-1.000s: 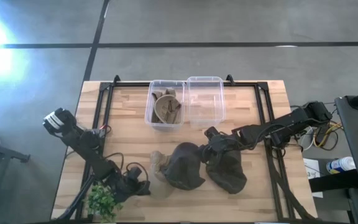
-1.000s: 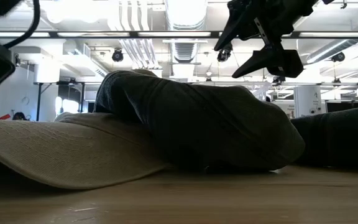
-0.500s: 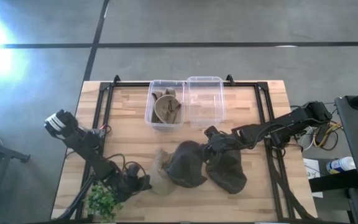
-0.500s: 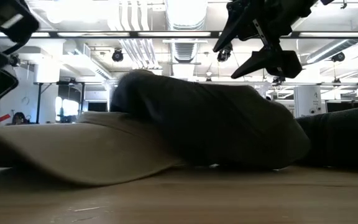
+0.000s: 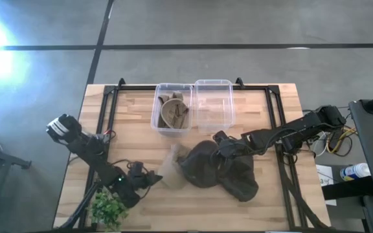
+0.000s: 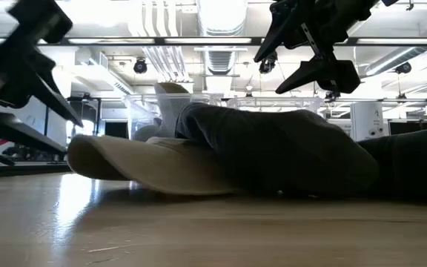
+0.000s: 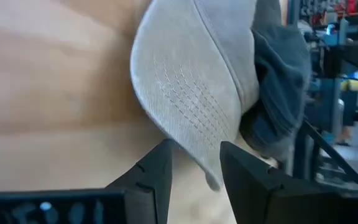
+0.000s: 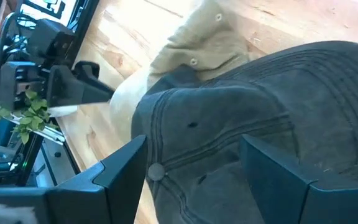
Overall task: Pick & Place hat
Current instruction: Put the brown cap into the left transparent bin
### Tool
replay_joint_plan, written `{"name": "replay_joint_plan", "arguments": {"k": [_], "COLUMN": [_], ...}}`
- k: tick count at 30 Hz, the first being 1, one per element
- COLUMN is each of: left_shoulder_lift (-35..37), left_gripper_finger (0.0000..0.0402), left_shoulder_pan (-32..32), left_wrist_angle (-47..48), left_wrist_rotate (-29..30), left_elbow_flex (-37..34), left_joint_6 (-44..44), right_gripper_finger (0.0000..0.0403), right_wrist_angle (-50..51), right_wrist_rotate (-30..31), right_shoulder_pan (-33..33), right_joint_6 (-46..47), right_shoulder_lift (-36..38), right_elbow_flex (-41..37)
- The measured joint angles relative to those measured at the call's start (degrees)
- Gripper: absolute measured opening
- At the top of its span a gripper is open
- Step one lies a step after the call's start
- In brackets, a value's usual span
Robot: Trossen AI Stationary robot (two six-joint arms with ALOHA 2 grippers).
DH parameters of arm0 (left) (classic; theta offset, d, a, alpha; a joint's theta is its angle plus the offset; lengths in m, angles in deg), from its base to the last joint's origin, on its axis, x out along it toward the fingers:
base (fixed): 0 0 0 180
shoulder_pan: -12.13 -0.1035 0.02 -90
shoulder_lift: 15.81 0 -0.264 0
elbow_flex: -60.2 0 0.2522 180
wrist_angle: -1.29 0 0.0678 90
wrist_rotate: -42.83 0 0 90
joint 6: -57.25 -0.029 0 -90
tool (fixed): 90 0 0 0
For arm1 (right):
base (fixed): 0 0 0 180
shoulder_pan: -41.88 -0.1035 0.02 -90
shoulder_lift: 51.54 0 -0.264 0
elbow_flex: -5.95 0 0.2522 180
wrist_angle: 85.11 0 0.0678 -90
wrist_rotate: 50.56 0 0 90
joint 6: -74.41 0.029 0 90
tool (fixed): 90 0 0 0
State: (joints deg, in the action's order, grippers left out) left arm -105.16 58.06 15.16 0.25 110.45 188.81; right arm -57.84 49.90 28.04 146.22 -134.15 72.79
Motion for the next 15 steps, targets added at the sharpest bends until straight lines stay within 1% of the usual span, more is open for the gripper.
{"name": "replay_joint_plan", "arguments": {"k": [2,6,11,15], "left_shoulder_lift": [-0.4,-1.2,-3.1,-4.8], "left_gripper_finger": [0.0128,0.0128,0.0128,0.0128], "left_shoulder_pan": [-1.3,-2.9,-4.8,-5.7], "left_wrist_angle": [1.9,1.8,1.9,1.2], "left_wrist_rotate": [-0.1,-1.1,0.7,0.7], "left_elbow_flex": [0.0,0.0,0.0,0.0], "left_joint_6": [0.1,-1.0,-2.5,-2.7], "right_gripper_finger": [0.0247,0.0247,0.0247,0.0247], "right_wrist_angle": [0.0,0.0,0.0,0.0], "right_wrist_rotate": [0.0,0.2,0.2,0.2], "right_shoulder_pan": [0.0,0.1,0.1,0.0], "right_joint_6": [0.0,0.2,0.2,0.2], "right_shoulder_lift": [0.0,0.0,0.0,0.0], "right_elbow_flex": [0.0,0.0,0.0,0.0]}}
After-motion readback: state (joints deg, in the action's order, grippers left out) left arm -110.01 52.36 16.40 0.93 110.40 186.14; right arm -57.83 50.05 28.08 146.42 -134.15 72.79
